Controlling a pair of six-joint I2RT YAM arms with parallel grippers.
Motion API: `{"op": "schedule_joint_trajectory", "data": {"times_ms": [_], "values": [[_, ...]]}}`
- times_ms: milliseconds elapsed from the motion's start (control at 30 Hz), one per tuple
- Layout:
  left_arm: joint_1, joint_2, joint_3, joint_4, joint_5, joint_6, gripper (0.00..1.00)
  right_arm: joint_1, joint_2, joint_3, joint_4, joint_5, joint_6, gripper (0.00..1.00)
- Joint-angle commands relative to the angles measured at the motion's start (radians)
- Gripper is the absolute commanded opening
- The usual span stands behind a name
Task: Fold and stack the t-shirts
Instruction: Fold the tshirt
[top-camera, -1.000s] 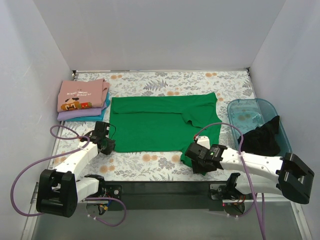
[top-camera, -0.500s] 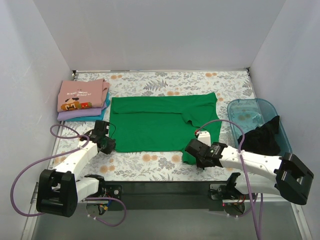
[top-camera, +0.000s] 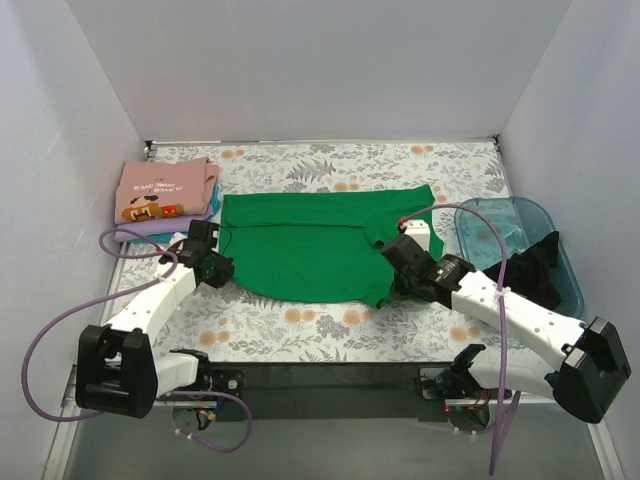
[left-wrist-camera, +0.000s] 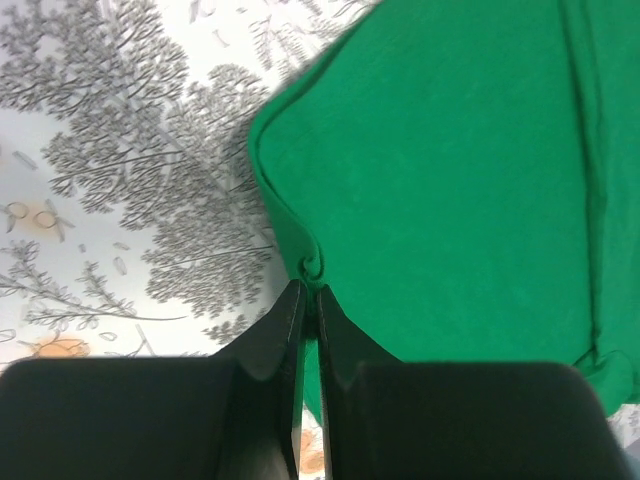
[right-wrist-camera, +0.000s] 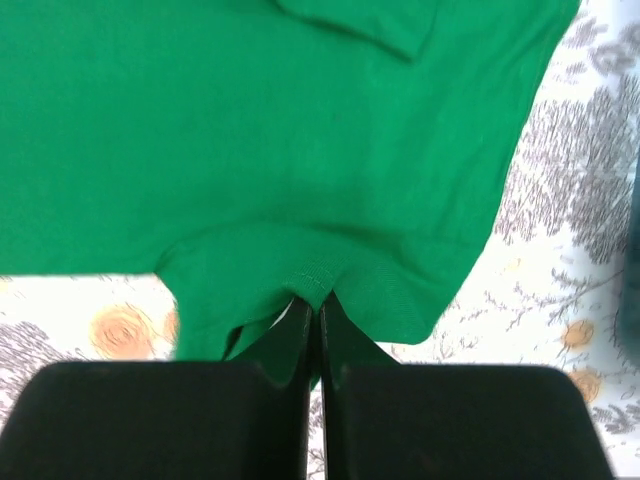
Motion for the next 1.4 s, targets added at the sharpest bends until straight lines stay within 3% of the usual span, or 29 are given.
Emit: {"op": "schedule_joint_trajectory", "data": {"times_ms": [0, 533, 1167, 1200, 1267, 1367], "values": [[0.012, 0.032, 0.083, -0.013, -0.013, 0.003, 0.00, -0.063, 0.037, 0.080, 0.072, -0.042, -0.114, 0.01], [0.091, 0.244, 0.238, 0.049, 0.001, 0.022, 0.00, -0.328, 0.324, 0.401, 0.159, -0.147, -0.318, 0.01], [0.116, 0.495, 0.464, 0.046, -0.039, 0.055, 0.01, -0.437, 0.626, 0.625, 0.161, -0.211, -0.366, 0.01], [0.117, 0.509, 0.472, 0.038, -0.042, 0.058, 0.10, -0.440, 0.637, 0.634, 0.159, -0.210, -0.364, 0.01], [0.117, 0.520, 0.496, 0.026, -0.053, 0.061, 0.53, -0.446, 0.686, 0.689, 0.161, -0.210, -0.373, 0.02], [0.117, 0.528, 0.556, 0.038, -0.053, 0.089, 0.86, -0.471, 0.798, 0.792, 0.161, -0.247, -0.399, 0.15]]}}
